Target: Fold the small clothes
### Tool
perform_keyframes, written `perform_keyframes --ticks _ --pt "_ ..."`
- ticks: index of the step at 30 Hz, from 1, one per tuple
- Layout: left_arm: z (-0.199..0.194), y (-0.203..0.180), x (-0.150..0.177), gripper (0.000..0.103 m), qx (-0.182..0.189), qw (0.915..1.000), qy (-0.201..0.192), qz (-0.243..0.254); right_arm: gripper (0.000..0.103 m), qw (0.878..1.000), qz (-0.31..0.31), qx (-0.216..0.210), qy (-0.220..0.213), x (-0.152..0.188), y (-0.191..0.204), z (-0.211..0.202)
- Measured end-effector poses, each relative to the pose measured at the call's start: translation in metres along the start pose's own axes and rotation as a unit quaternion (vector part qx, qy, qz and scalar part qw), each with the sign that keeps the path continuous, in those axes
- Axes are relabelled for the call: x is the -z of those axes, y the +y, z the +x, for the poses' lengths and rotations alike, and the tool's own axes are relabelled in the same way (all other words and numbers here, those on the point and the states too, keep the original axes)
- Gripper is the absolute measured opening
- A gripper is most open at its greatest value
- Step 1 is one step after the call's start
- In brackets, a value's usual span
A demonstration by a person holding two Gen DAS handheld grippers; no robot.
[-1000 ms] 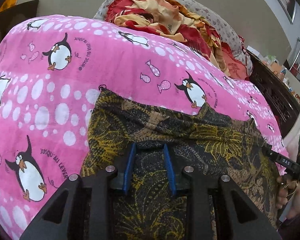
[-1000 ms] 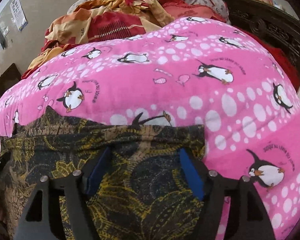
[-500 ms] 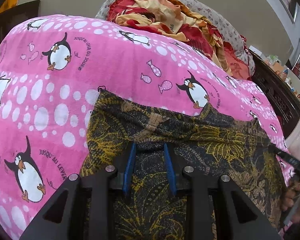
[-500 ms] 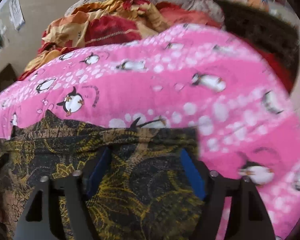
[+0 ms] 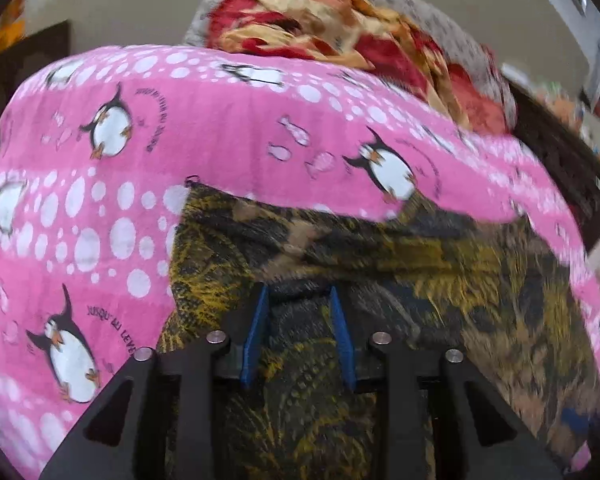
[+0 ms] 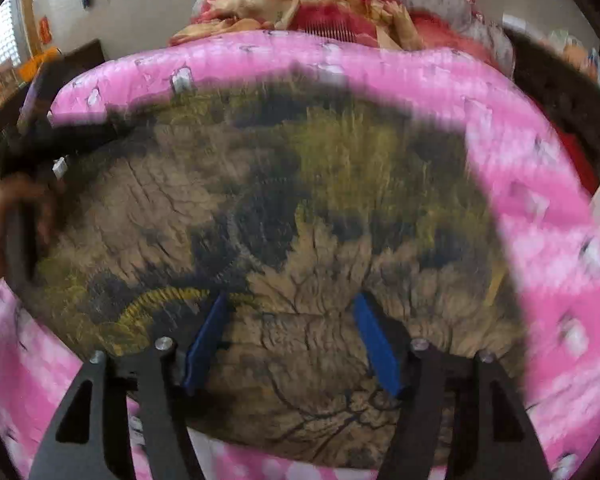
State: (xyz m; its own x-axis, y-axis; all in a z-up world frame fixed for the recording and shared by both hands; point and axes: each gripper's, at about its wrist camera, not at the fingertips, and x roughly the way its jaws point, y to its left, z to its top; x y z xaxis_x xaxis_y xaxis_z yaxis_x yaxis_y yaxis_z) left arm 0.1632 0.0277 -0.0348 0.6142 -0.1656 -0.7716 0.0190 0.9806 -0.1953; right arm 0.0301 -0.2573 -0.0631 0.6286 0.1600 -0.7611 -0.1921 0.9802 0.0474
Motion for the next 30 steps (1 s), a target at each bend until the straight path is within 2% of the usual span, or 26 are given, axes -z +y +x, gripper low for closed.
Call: perform_keyframes --ticks 1,4,6,8,10,11,12,15,17,20,21,22,25,28,30 --pt "-0.01 -0.001 0.0 0.012 0.008 1.0 0.004 0.002 0.071 1.0 0.008 -0.008 -0.006 0.003 -0.003 0.0" --pt "-0.062 0.002 0.015 0.013 0.075 0.9968 -0.026 -0.003 0.073 1.0 0.005 0.0 -0.005 0.002 -0.001 0.0" --pt "-0.097 0.002 0.04 0.015 0.083 0.9954 -0.045 0.019 0.073 1.0 -0.003 0.011 -0.007 0.003 0.003 0.001" --pt "-0.117 0.005 0.072 0.019 0.089 0.9945 -0.04 0.038 0.073 1.0 -0.002 0.017 0.005 -0.001 0.004 -0.001" --pt "-0.119 0.012 0.106 0.019 0.092 0.995 -0.011 0.038 0.072 0.999 0.003 0.039 0.03 -0.013 0.01 -0.007" --pt "-0.113 0.016 0.12 0.019 0.093 0.9952 0.009 0.03 0.072 0.998 0.011 0.051 0.025 -0.022 0.015 -0.014" --pt "-0.109 0.02 0.133 0.019 0.097 0.9949 0.015 0.024 0.072 0.999 0.02 0.046 0.002 -0.033 0.021 -0.023" --pt "-0.113 0.022 0.15 0.019 0.107 0.9934 -0.025 0.03 0.072 0.999 0.017 -0.007 -0.038 -0.059 0.043 -0.03" --pt "-0.111 0.029 0.15 0.02 0.123 0.9919 -0.03 0.013 0.072 0.999 0.001 -0.021 -0.041 -0.068 0.055 -0.014" --pt "-0.112 0.043 0.152 0.02 0.163 0.9859 -0.031 -0.021 0.073 1.0 -0.002 -0.004 0.009 -0.066 0.06 0.038" --pt "-0.115 0.048 0.15 0.02 0.172 0.984 -0.028 -0.039 0.078 1.0 -0.007 0.005 0.03 -0.06 0.06 0.052" --pt "-0.12 0.048 0.151 0.02 0.172 0.9834 -0.025 -0.051 0.078 1.0 -0.002 0.001 0.006 -0.057 0.058 0.052" --pt "-0.146 0.048 0.166 0.02 0.155 0.9853 -0.023 -0.069 0.073 1.0 0.0 0.008 -0.003 -0.058 0.058 0.031" --pt "-0.166 0.044 0.188 0.028 0.148 0.9866 -0.021 -0.065 0.073 0.999 -0.019 -0.031 -0.04 -0.044 0.065 -0.003" --pt "-0.16 0.046 0.2 0.036 0.137 0.9875 -0.002 -0.079 0.075 0.998 -0.035 -0.034 -0.036 -0.031 0.067 -0.006"
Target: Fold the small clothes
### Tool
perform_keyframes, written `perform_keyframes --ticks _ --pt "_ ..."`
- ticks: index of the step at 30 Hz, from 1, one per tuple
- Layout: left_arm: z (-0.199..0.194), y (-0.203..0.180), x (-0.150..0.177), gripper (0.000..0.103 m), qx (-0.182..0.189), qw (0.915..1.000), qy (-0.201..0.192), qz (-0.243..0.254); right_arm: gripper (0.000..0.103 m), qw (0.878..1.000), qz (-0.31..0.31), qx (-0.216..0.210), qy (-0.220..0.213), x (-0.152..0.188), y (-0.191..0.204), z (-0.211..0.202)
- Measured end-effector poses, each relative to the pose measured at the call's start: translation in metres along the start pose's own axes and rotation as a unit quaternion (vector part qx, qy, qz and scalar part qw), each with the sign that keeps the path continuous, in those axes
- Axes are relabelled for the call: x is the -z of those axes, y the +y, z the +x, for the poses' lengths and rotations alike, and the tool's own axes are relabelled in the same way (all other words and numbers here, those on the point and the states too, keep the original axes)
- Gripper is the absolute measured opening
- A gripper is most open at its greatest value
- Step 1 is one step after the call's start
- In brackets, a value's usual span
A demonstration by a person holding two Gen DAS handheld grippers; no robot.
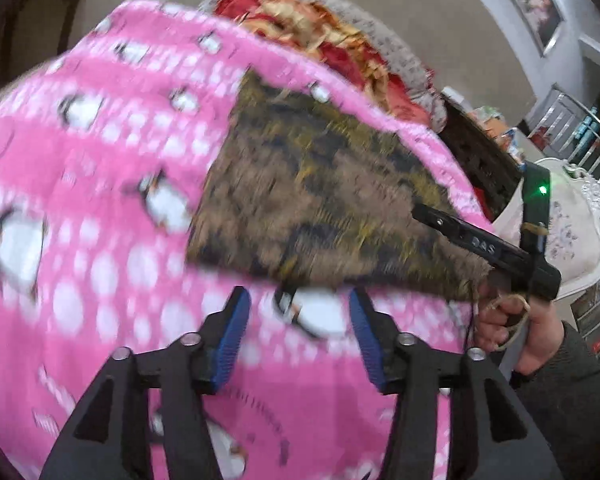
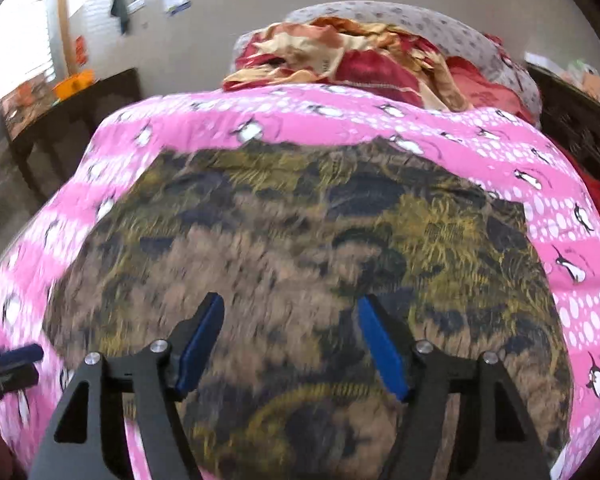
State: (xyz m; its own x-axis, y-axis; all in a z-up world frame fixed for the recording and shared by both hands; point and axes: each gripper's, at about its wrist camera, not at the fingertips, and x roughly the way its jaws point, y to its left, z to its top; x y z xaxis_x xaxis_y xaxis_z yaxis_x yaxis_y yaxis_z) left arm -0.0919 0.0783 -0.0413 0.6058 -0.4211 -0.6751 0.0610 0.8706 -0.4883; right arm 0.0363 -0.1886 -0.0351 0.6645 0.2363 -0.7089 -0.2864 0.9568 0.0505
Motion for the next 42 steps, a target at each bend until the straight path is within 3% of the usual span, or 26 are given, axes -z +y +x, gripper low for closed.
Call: perform_keyframes --ticks 1,2,6,9,12,14,17,19,21,23,27,29,32,38,40,42 --pt "0.006 0.006 0.003 0.036 0.0 0.9999 0.008 -0.014 0.075 1.0 -0.006 -0.004 0.017 0.012 0.0 0.007" --pt "0.005 0.007 0.004 0.038 0.009 0.9998 -0.012 -0.016 0.077 0.999 -0.003 -0.007 0.031 0.022 0.0 0.015" --pt "0.019 0.005 -0.01 0.053 0.025 0.9994 -0.004 -0.023 0.082 0.999 0.018 -0.018 0.022 0.024 -0.009 0.017" --pt "0.026 0.013 -0.021 0.062 0.057 0.9961 -0.017 -0.065 0.083 1.0 0.008 -0.008 0.02 0.027 -0.004 0.017" --pt "0.028 0.021 -0.026 0.066 0.078 0.9892 -0.043 -0.117 0.083 1.0 0.013 -0.014 0.02 0.023 -0.007 0.019" --pt "0.029 0.017 -0.029 0.069 0.091 0.9876 -0.04 -0.122 0.083 1.0 0.012 -0.013 0.02 0.024 -0.008 0.019" --pt "0.033 0.013 -0.03 0.069 0.148 0.98 -0.028 -0.129 0.084 1.0 0.014 -0.014 0.02 0.024 -0.007 0.02" --pt "0.034 0.019 -0.037 0.061 0.151 0.9791 -0.025 -0.134 0.084 1.0 0.013 -0.013 0.02 0.024 -0.007 0.02" --pt "0.034 0.04 -0.043 0.042 0.13 0.9751 -0.035 -0.176 0.084 1.0 0.013 -0.013 0.02 0.024 -0.008 0.02" --pt "0.038 0.054 -0.046 0.028 0.121 0.9701 -0.029 -0.208 0.084 1.0 0.013 -0.013 0.02 0.024 -0.008 0.02" --pt "0.044 0.032 -0.047 0.028 0.129 0.9797 0.003 -0.153 0.084 1.0 0.013 -0.013 0.021 0.024 -0.007 0.02" --pt "0.041 0.038 -0.048 0.028 0.114 0.9797 -0.014 -0.164 0.084 1.0 0.012 -0.013 0.021 0.024 -0.008 0.019" --pt "0.042 0.051 -0.047 0.009 0.086 0.9769 -0.022 -0.195 0.084 1.0 0.012 -0.013 0.021 0.024 -0.007 0.019" --pt "0.04 0.048 -0.045 0.0 0.049 0.9814 -0.034 -0.182 0.084 1.0 0.011 -0.012 0.021 0.024 -0.007 0.019" --pt "0.033 0.037 -0.045 0.0 0.015 0.9881 -0.048 -0.145 0.084 1.0 0.011 -0.011 0.022 0.023 -0.005 0.022" --pt "0.023 0.006 -0.044 0.0 -0.037 0.9948 -0.081 -0.049 0.084 0.999 0.013 -0.007 0.039 0.015 -0.004 0.023"
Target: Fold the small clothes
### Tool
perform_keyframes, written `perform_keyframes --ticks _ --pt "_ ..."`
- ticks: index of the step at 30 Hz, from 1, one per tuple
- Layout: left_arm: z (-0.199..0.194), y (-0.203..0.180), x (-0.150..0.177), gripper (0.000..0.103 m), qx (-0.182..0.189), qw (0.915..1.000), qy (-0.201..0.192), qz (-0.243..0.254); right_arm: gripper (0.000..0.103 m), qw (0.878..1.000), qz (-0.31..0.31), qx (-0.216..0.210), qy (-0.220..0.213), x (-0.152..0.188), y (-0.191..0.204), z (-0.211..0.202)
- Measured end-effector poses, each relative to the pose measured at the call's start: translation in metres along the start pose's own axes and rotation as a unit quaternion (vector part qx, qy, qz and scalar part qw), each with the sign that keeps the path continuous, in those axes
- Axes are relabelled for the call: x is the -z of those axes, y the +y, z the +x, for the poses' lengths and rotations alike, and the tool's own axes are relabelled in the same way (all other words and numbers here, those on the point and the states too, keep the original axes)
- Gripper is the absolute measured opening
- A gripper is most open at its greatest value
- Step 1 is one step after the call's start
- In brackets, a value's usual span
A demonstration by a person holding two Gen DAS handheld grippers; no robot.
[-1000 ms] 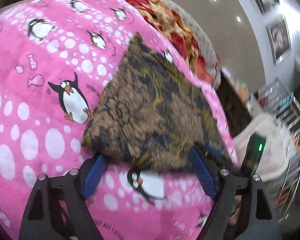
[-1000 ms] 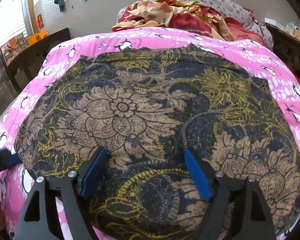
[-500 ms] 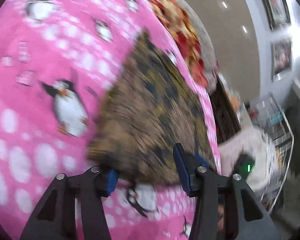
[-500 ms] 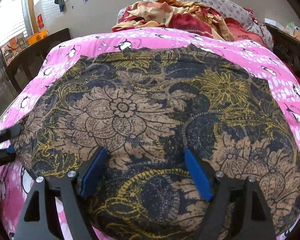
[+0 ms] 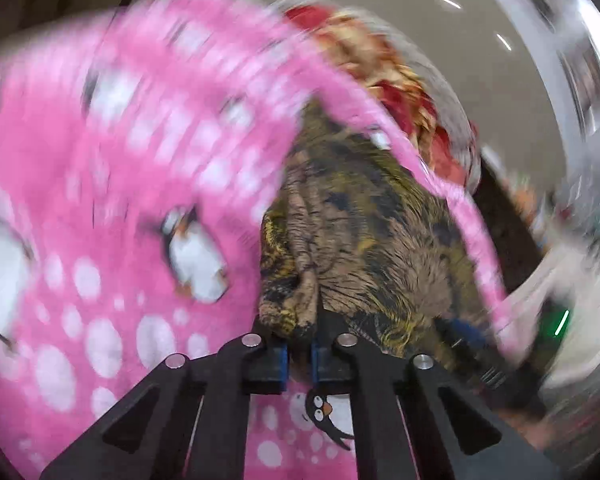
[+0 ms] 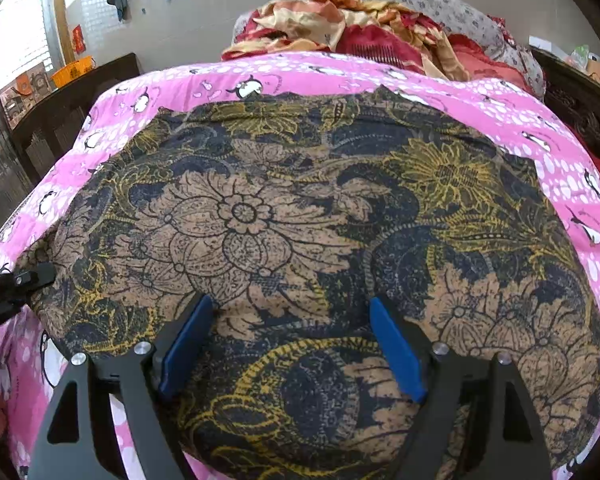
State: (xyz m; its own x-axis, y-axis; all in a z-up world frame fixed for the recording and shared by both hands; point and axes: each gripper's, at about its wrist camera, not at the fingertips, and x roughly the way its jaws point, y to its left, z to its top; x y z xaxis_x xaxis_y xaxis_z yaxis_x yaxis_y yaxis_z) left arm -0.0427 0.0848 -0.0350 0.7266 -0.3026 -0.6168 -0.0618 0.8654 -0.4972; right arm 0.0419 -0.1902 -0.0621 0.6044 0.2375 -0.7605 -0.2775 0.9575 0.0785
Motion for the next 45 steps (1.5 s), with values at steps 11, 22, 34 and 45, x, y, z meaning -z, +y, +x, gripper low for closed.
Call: perform_keyframes --ticks 11,22,34,45 --pt "-0.01 -0.109 -0.017 0.0 0.069 0.9704 -0.083 0.216 0.073 0.983 -0.015 -0.179 0.043 -0.156 0.008 -0.007" --pt "-0.007 -0.141 -0.016 0.0 0.112 0.9594 -0.05 0.254 0.058 0.968 -0.04 -0.164 0.186 -0.229 0.062 0.11" --pt "0.002 -0.247 0.017 0.0 0.229 0.9217 0.008 0.313 0.009 0.974 -0.122 -0.091 0.167 -0.225 -0.06 0.024" --pt "0.099 -0.31 0.077 0.0 0.24 0.9066 0.157 0.31 0.015 0.98 -0.085 -0.021 0.179 -0.159 -0.195 0.033"
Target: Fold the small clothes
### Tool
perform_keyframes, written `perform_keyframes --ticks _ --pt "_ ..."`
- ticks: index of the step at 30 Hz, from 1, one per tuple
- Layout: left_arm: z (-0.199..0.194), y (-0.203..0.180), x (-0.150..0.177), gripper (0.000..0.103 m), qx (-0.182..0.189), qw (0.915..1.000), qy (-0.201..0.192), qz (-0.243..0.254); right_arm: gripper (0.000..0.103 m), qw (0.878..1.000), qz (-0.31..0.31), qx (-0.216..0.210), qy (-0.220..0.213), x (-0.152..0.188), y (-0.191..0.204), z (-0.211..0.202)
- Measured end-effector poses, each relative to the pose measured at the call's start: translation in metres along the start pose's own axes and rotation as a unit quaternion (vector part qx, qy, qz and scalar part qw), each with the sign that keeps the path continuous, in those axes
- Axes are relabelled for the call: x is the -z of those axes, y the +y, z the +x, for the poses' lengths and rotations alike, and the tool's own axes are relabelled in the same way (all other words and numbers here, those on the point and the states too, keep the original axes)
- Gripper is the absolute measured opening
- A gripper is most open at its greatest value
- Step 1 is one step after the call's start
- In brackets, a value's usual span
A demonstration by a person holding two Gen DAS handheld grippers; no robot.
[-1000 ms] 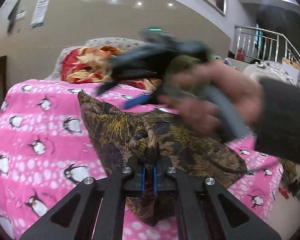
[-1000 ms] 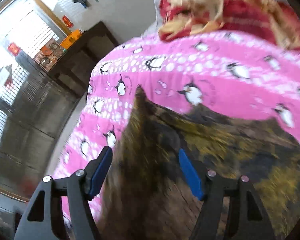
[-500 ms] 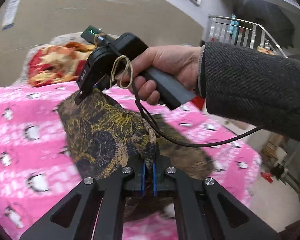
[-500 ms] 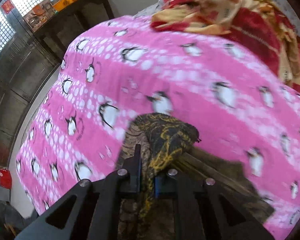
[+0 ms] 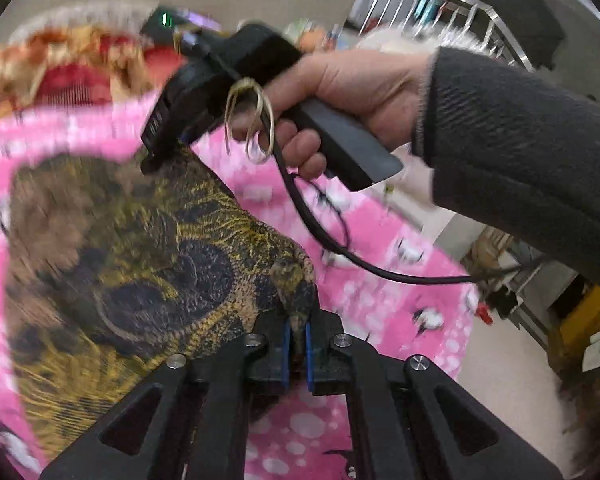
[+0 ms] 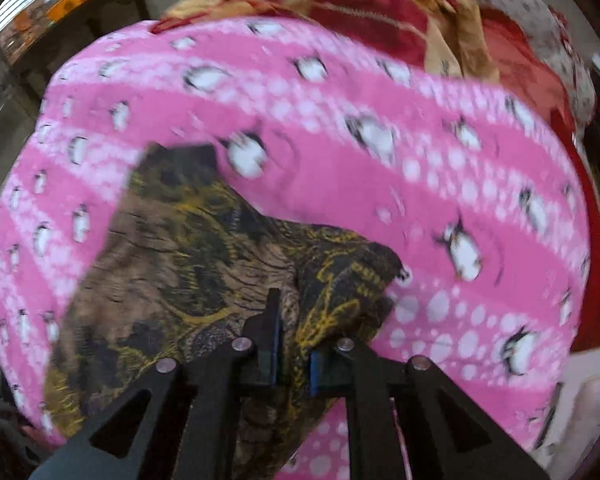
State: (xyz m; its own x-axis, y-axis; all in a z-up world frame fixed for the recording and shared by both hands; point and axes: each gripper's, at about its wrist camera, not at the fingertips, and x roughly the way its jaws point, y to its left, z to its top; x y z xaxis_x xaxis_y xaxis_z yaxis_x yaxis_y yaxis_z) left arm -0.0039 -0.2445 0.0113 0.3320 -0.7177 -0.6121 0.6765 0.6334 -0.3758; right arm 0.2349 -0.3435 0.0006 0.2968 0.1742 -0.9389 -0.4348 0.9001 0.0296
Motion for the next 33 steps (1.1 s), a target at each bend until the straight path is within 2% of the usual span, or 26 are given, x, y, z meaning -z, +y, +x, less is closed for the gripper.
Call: perform_keyframes --ticks 1,2,3,6,8,10,12,15,17,18,19,20,21,23,26,29,31,33 --pt "0.009 0.003 0.005 0.0 0.002 0.9997 0.02 -0.01 0.02 1.0 0.014 -0.003 -0.001 0.007 -0.005 0.015" --pt "0.014 0.007 0.01 0.0 0.005 0.9993 0.034 -0.018 0.033 1.0 0.029 0.001 -0.002 0.014 -0.01 0.027" --pt "0.014 0.008 0.015 0.0 0.007 0.999 0.038 -0.023 0.041 0.999 0.043 0.004 -0.008 0.019 -0.014 0.033" --pt "-0.005 0.006 0.024 0.0 0.037 0.998 0.043 -0.027 0.042 0.994 0.094 -0.021 -0.053 0.032 -0.029 0.023" --pt "-0.029 0.004 0.03 0.0 0.049 0.9978 0.037 -0.025 0.042 0.99 0.11 -0.022 -0.089 0.044 -0.035 -0.004" --pt "-0.061 0.009 0.033 0.0 0.034 0.999 0.013 -0.025 0.042 0.985 0.115 -0.02 -0.13 0.061 -0.035 -0.04" --pt "-0.086 0.025 0.033 0.0 0.002 0.9988 -0.019 -0.045 0.042 0.981 0.104 -0.02 -0.165 0.086 -0.024 -0.077" --pt "-0.107 0.061 0.034 0.0 -0.061 0.9923 -0.057 -0.091 0.042 0.983 0.039 -0.042 -0.174 0.122 0.021 -0.102" --pt "-0.102 0.086 0.04 0.0 -0.085 0.9866 -0.041 -0.133 0.042 0.985 -0.007 -0.049 -0.167 0.145 0.055 -0.101" --pt "-0.092 0.097 0.049 0.0 -0.085 0.9845 -0.022 -0.152 0.041 0.987 -0.035 -0.033 -0.156 0.16 0.076 -0.091" --pt "-0.085 0.109 0.057 0.0 -0.084 0.9836 -0.008 -0.16 0.041 0.988 -0.043 -0.019 -0.146 0.169 0.083 -0.083" --pt "-0.077 0.112 0.066 0.0 -0.08 0.9837 0.005 -0.161 0.041 0.992 -0.038 0.007 -0.117 0.181 0.089 -0.059" --pt "-0.075 0.111 0.07 0.0 -0.073 0.9848 0.001 -0.158 0.044 0.995 -0.021 0.022 -0.095 0.187 0.087 -0.041" --pt "-0.076 0.108 0.069 0.0 -0.076 0.9853 -0.001 -0.153 0.045 0.988 0.022 0.026 -0.148 0.208 0.081 -0.032" --pt "-0.083 0.11 0.062 0.0 -0.072 0.9845 0.004 -0.16 0.047 0.989 0.025 0.045 -0.141 0.207 0.086 -0.04" --pt "-0.095 0.1 0.044 0.0 -0.086 0.985 -0.031 -0.146 0.047 0.991 0.006 0.067 -0.116 0.194 0.097 -0.054" --pt "-0.094 0.106 0.021 0.0 -0.1 0.9843 -0.058 -0.134 0.047 0.986 0.01 0.083 -0.146 0.179 0.1 -0.076" --pt "-0.084 0.119 0.001 0.0 -0.116 0.9802 -0.067 -0.146 0.047 0.981 0.029 0.091 -0.167 0.162 0.096 -0.087"
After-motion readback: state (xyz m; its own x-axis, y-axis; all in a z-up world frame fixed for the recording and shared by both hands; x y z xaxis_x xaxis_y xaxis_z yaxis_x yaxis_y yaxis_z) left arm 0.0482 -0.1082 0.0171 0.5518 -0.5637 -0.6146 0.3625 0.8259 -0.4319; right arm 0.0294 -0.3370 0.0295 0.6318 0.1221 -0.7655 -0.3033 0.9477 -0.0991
